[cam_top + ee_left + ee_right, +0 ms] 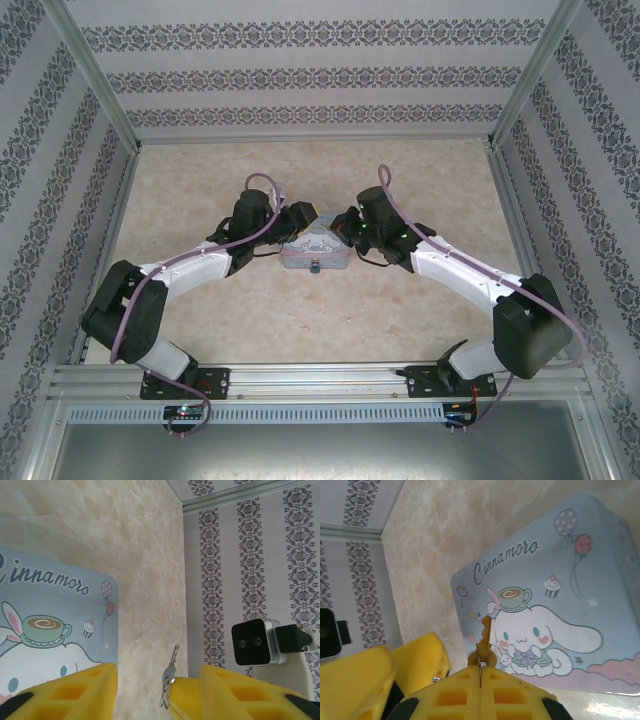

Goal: Unlock the padlock with the key

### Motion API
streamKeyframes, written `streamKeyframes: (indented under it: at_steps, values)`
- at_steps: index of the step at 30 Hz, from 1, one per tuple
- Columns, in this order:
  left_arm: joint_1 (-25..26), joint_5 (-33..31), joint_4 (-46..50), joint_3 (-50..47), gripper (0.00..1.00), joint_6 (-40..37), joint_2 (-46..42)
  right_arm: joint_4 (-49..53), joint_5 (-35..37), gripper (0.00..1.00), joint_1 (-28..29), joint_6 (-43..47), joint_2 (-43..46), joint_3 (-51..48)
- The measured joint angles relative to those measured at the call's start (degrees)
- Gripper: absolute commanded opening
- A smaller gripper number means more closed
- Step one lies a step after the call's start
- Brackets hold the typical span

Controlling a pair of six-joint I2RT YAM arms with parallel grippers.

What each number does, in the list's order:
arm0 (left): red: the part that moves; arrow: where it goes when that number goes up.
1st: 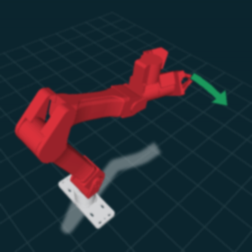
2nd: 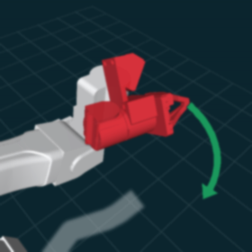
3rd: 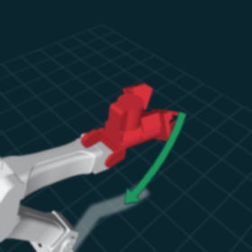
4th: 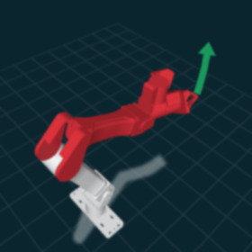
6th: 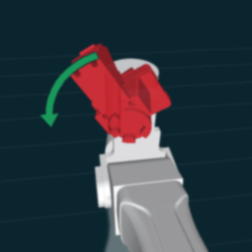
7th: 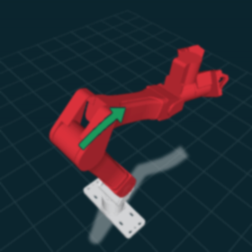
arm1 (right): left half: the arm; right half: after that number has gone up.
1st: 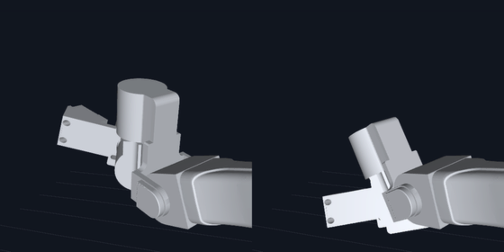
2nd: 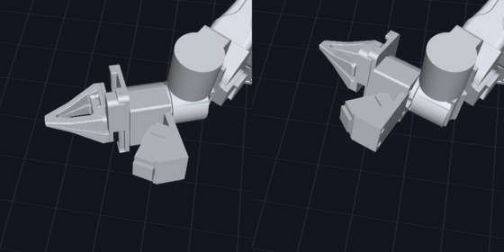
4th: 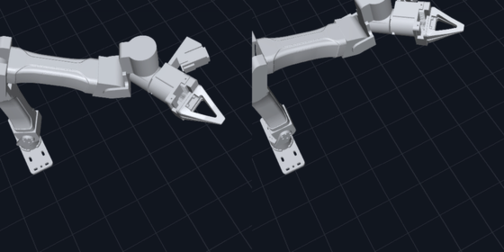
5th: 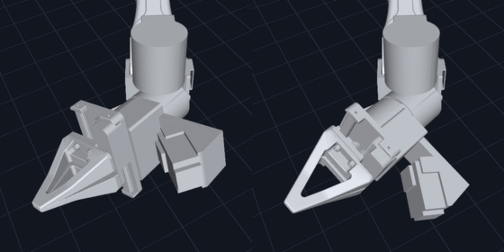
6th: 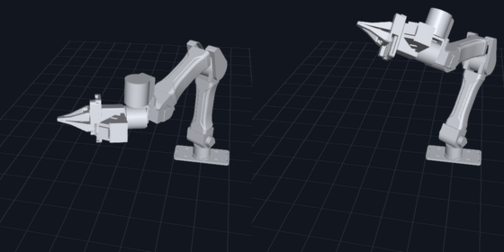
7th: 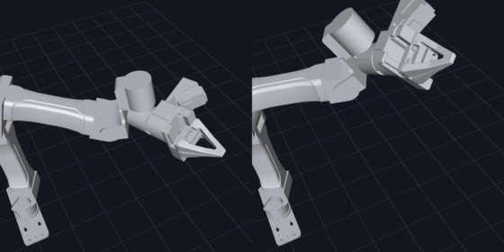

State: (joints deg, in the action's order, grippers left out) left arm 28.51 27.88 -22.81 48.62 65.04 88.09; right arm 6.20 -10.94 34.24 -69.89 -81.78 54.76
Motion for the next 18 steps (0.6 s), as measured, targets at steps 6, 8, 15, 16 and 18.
streamKeyframes:
  at_steps: [6,8,15,16,18]
  values:
    - [0.9,-0.5,-1.6,0.5,0.42,0.2,0.2,-2.7,-1.5,0.00,0.0,-1.8,-0.2,0.0]
    - [1.2,-0.9,-1.9,0.5,0.42,0.2,0.2,-3.2,-1.7,0.00,0.0,-2.1,-0.2,0.0]
    - [1.9,-1.4,-2.3,0.5,0.36,0.7,0.2,-3.5,-2.0,0.00,0.0,-2.4,-0.2,-0.2]
    - [1.9,-1.6,-2.5,0.5,0.34,0.9,0.2,-3.6,-2.0,0.00,0.0,-2.5,-0.2,-0.3]
    - [2.0,-1.8,-2.7,0.5,0.31,1.0,0.2,-3.8,-2.0,0.00,0.0,-2.8,-0.2,-0.7]
